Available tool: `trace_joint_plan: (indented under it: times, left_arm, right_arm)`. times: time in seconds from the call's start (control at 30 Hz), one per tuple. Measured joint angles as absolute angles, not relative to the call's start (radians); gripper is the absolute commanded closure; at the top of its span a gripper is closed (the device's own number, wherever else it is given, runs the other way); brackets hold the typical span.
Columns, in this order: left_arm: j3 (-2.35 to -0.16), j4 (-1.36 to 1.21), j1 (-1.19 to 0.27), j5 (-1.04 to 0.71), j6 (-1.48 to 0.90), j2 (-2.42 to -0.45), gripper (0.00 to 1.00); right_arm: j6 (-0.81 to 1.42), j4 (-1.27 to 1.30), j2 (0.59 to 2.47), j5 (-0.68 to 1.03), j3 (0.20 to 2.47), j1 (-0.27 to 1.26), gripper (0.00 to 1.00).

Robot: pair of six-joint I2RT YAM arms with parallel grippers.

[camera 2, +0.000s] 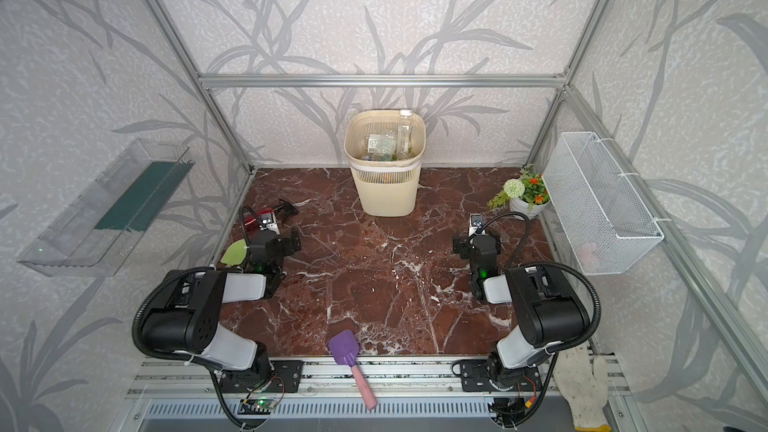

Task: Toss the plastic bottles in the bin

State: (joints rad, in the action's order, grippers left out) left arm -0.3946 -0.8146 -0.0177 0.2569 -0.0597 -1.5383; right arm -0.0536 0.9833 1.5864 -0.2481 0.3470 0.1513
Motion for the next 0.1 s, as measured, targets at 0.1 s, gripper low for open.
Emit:
trace_joint_plan:
  times: [0.1]
  left_arm:
    - [-0.395, -0.814, -0.017, 0.256, -0.06, -1.538, 0.01]
  right_arm:
    - [-0.054, 0.983, 1.586, -0.245, 0.347, 0.151, 0.01]
